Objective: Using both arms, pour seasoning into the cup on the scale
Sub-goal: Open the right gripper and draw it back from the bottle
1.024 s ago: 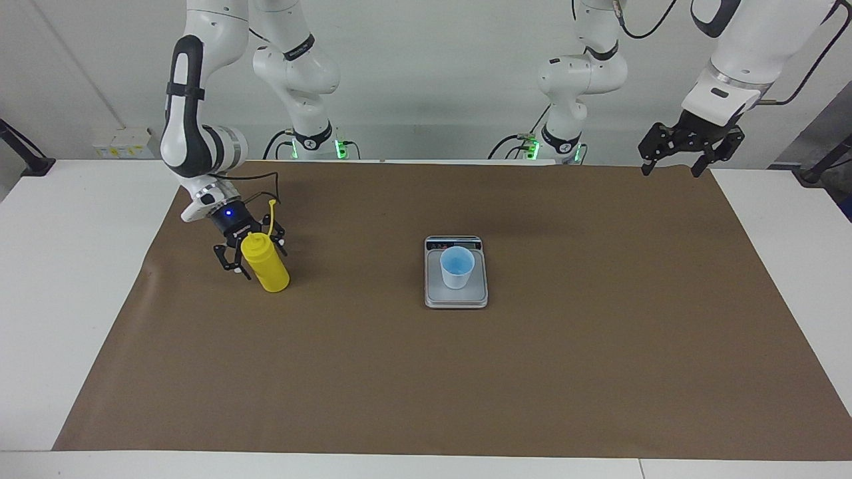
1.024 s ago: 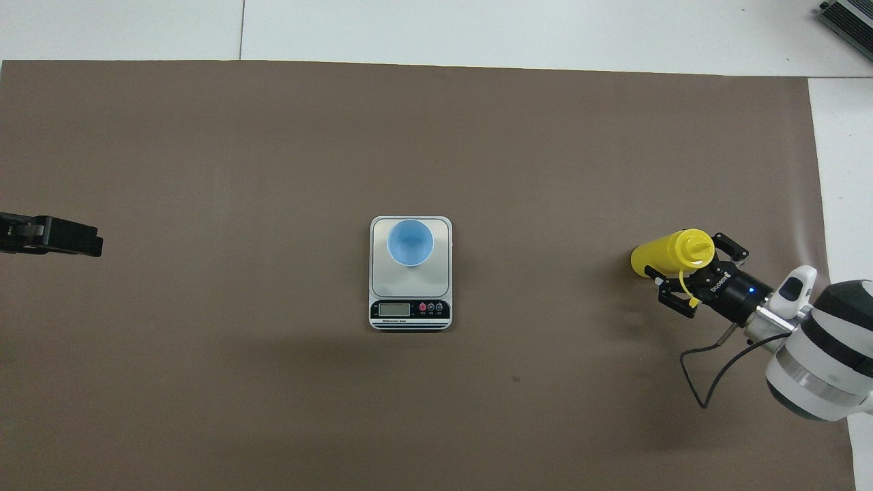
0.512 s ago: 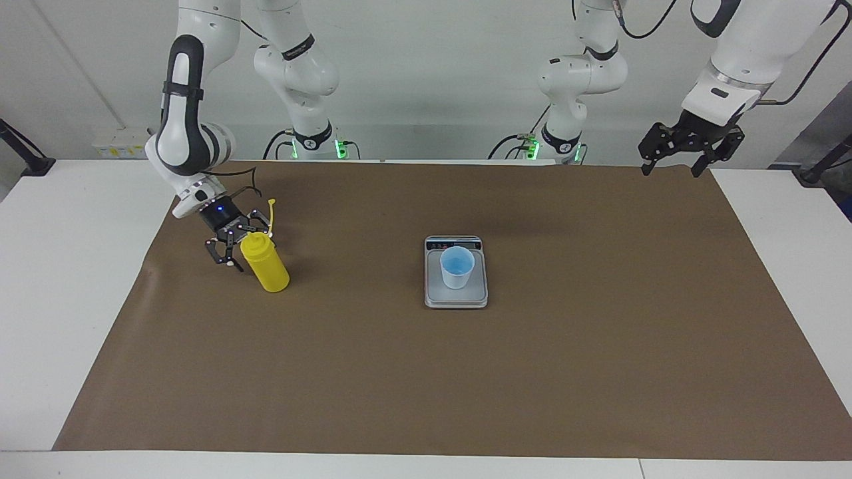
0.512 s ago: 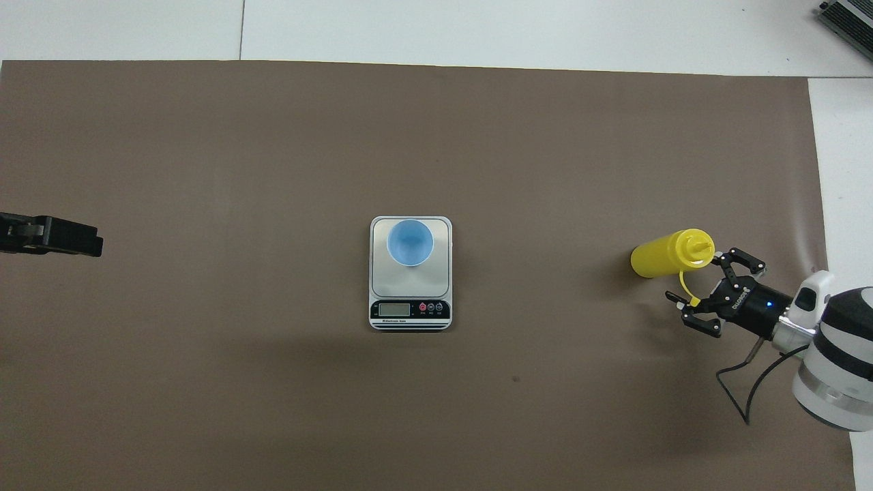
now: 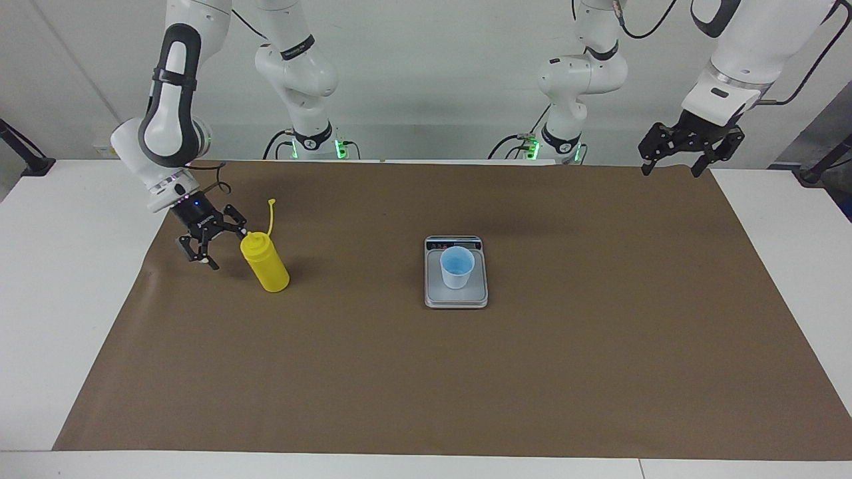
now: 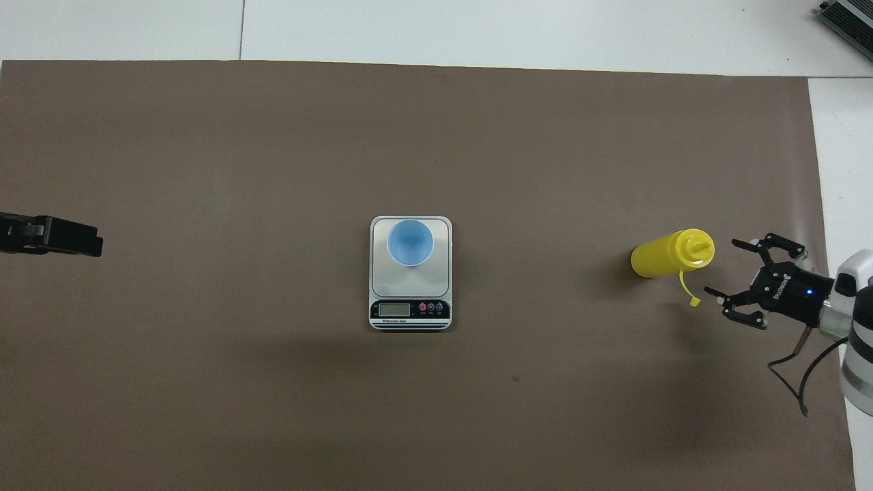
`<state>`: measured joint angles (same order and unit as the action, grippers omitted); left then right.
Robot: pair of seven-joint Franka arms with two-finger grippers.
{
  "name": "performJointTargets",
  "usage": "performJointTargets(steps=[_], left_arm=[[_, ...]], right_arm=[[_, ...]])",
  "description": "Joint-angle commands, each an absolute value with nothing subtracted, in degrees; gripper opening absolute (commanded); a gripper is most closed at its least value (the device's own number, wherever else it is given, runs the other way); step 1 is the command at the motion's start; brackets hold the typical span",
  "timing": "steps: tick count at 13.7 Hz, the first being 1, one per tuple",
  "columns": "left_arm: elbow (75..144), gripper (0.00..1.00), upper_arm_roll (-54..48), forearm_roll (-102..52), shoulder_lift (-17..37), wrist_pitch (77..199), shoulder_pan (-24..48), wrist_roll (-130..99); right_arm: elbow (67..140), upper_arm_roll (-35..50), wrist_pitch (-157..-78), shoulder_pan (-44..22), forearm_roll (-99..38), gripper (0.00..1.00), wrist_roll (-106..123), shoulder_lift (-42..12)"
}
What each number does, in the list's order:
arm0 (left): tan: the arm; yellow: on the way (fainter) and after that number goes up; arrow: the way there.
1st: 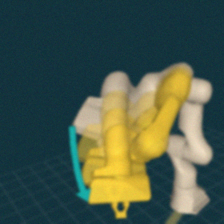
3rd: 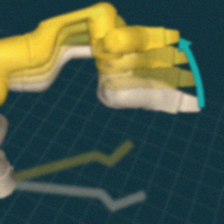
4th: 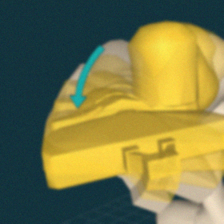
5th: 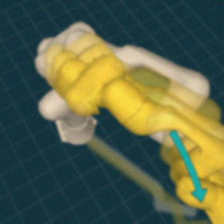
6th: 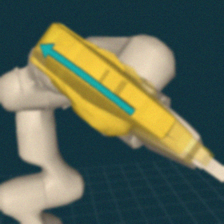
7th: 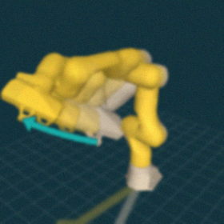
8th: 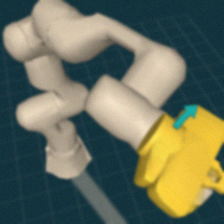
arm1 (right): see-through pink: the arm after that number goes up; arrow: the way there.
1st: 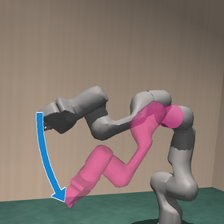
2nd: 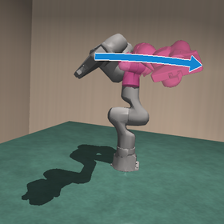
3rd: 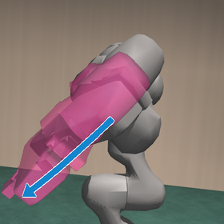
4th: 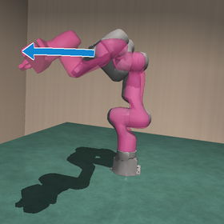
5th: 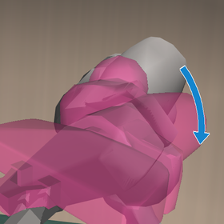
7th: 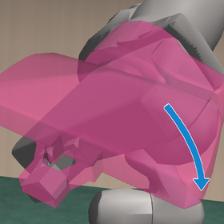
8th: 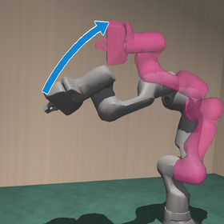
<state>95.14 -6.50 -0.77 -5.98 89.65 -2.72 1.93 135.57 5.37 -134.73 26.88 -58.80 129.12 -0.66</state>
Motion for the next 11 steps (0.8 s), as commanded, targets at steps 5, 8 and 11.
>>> performJointTargets(steps=[5, 8, 11], left_arm=[[96.06, 1.00, -6.77, -1.05, -7.12, 89.21, -3.43, 2.64], [96.06, 1.00, -6.77, -1.06, -7.12, 89.21, -3.43, 2.55], [96.06, 1.00, -6.77, -1.05, -7.12, 89.21, -3.43, 2.55]], right_arm=[[125.78, 6.15, -130.96, 26.46, -41.68, 1.00, 111.75, 1.31], [122.62, 6.50, -128.24, 24.09, -34.48, 1.00, 101.11, 2.37], [119.89, 6.59, -124.56, 20.41, -26.83, 1.00, 85.14, 4.30]])
